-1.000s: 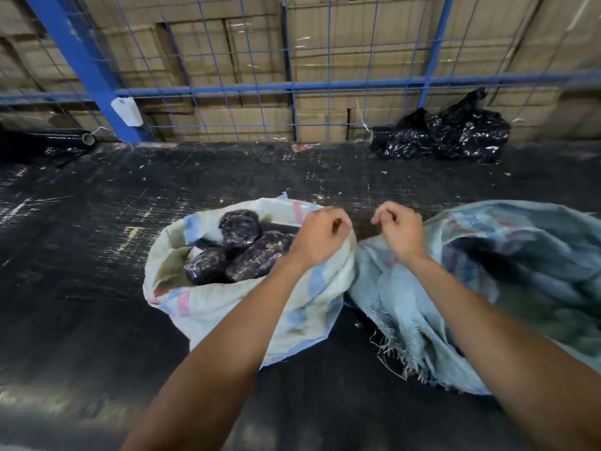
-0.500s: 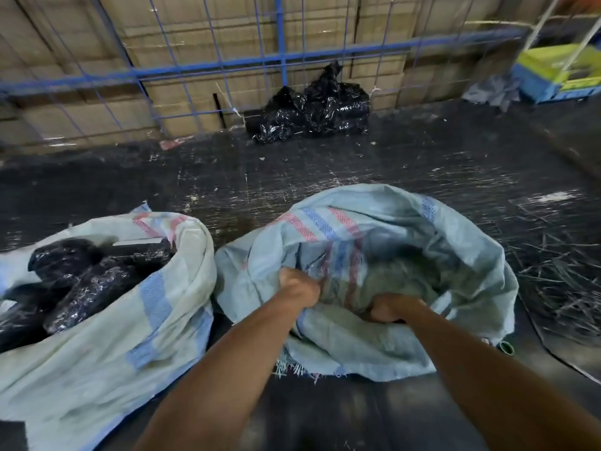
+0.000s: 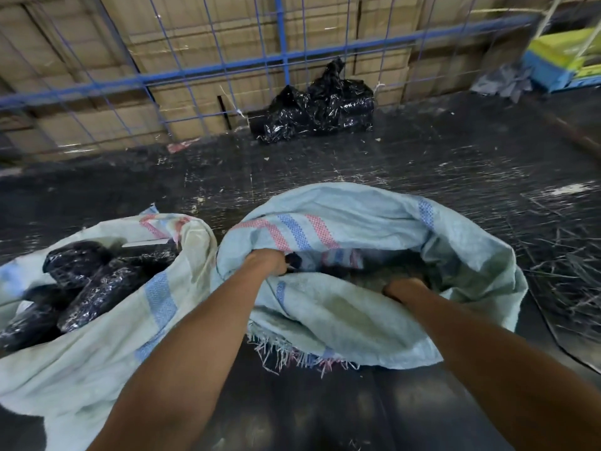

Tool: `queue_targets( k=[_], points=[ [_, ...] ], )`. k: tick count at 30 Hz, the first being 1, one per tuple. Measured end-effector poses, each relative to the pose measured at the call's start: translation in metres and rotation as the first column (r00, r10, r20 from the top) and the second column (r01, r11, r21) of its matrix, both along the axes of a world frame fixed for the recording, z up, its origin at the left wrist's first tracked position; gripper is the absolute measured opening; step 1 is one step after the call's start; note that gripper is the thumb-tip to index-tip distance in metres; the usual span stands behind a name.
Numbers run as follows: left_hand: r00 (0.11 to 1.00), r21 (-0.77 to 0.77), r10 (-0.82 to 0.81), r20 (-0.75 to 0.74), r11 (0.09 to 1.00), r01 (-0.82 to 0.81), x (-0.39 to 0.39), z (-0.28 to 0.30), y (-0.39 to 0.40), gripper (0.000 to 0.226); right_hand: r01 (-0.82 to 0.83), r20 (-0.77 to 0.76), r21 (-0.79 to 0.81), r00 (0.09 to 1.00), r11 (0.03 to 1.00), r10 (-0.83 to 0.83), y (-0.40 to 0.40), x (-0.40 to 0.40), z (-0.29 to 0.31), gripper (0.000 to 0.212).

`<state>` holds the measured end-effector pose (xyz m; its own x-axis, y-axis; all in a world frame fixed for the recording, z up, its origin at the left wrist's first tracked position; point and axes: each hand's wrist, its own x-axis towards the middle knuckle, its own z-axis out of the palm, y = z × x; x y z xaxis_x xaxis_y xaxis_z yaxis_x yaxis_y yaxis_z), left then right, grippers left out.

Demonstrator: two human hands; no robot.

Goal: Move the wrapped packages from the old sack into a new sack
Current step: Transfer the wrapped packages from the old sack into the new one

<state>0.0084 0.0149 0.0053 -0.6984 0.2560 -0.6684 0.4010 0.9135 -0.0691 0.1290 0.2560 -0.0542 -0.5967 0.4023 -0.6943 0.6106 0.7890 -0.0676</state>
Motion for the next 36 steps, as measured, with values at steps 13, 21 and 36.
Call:
queue_targets(
  k=[13, 21, 36],
  points=[
    [0.983, 0.297, -0.179, -0.025, 0.938, 0.179, 0.011, 0.003, -0.040, 0.034, -0.506, -0.261, -0.338, 0.861, 0.794, 0.437, -0.122, -0.037, 0.007, 0.037],
    [0.997, 0.076, -0.070, -0.038, 0.994, 0.073, 0.017, -0.038, -0.047, 0.035, -0.420, 0.123, -0.161, 0.889, 0.893, 0.440, -0.111, -0.013, -0.024, 0.058],
    [0.986, 0.050, 0.163, -0.048, 0.986, -0.160, 0.020, -0.058, -0.071, 0.062, -0.243, -0.169, -0.352, 0.966, 0.904, 0.194, -0.157, -0.079, -0.010, 0.055]
  ],
)
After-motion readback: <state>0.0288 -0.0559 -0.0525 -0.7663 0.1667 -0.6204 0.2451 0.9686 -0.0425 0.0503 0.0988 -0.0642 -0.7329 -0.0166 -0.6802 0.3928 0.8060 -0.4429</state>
